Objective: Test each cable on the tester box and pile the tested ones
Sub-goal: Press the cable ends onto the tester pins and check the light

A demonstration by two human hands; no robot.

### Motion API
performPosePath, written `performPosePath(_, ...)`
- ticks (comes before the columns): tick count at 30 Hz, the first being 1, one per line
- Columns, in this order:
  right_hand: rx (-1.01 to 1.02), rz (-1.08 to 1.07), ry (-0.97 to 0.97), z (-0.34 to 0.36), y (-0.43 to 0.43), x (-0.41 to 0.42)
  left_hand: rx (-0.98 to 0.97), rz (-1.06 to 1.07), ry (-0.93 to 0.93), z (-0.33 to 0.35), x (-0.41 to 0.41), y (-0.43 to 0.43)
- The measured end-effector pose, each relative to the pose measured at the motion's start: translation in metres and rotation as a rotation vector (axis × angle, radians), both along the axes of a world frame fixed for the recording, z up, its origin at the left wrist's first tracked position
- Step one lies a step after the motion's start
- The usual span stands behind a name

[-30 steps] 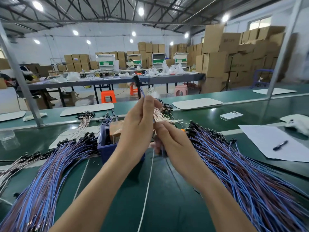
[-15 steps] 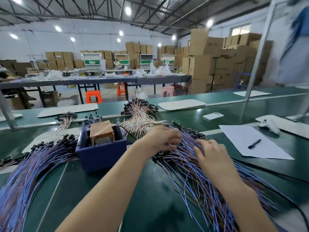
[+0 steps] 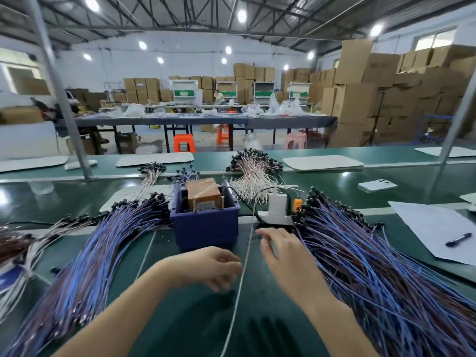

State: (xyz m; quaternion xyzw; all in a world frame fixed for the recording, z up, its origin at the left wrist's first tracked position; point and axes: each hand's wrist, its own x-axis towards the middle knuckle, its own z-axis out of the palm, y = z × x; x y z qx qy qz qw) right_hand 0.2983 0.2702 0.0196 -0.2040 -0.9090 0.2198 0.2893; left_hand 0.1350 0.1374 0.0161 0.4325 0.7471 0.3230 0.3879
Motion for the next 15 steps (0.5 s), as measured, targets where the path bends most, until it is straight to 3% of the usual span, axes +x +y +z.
performPosePath(3,-0.051,0.148,-0.023,-0.019,-0.033,-0.043,0.065,0.23,0.092,-0.012,-0.026,-0.044)
performPosePath(7,-0.114,0.243,-0.076,-0.042,-0.058,-0.083,0.0,0.45,0.651,-0.036,-0.054,-0.091)
performPosePath(9,-0.133,0.26,-0.087,-0.053,-0.064,-0.098,-0.058,0.502,0.818,-0.047,-0.067,-0.109)
performPosePath(12,-0.178,0.257,-0.098,-0.066,-0.062,-0.114,-0.112,0.566,0.952,-0.053,-0.09,-0.125)
performPosePath(15,-0.409,0.274,-0.01,-0.069,-0.054,-0.12,-0.119,0.597,0.98,-0.05,-0.114,-0.126)
